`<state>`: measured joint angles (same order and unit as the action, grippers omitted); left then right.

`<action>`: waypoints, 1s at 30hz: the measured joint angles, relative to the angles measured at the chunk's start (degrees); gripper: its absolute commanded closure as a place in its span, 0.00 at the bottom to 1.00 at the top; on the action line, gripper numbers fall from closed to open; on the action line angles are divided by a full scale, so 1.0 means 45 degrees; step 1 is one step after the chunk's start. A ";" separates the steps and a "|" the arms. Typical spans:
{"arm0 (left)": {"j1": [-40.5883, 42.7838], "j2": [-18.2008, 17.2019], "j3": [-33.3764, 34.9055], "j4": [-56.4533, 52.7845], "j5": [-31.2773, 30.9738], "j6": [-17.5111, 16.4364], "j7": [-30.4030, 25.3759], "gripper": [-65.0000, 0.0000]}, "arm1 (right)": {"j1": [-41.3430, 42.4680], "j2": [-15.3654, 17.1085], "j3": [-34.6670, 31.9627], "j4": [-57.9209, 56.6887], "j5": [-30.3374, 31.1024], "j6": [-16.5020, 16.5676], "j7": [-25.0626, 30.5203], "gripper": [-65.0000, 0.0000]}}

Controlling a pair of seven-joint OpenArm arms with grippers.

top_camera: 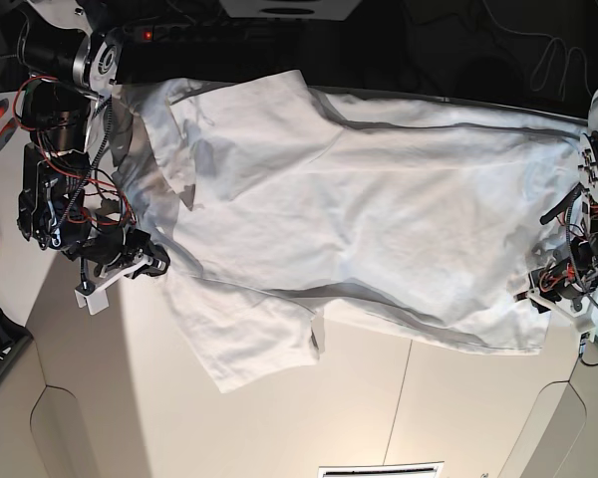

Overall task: Layout the t-shirt on the table in an organized manner, then fold the t-shirt properly
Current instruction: 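Release and regrasp the shirt hem edge with the left gripper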

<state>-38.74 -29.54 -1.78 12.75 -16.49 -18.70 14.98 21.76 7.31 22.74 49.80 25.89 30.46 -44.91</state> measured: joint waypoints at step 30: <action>0.0359 -0.0364 0.0000 0.0894 0.2613 0.0636 -0.2220 0.68 | 0.0000 0.0000 0.0000 0.0000 -0.0058 0.0005 -0.0034 1.00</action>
<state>-37.12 -31.18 -1.78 16.78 -4.73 -15.84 4.99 21.76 7.31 22.74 49.80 25.63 30.48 -45.06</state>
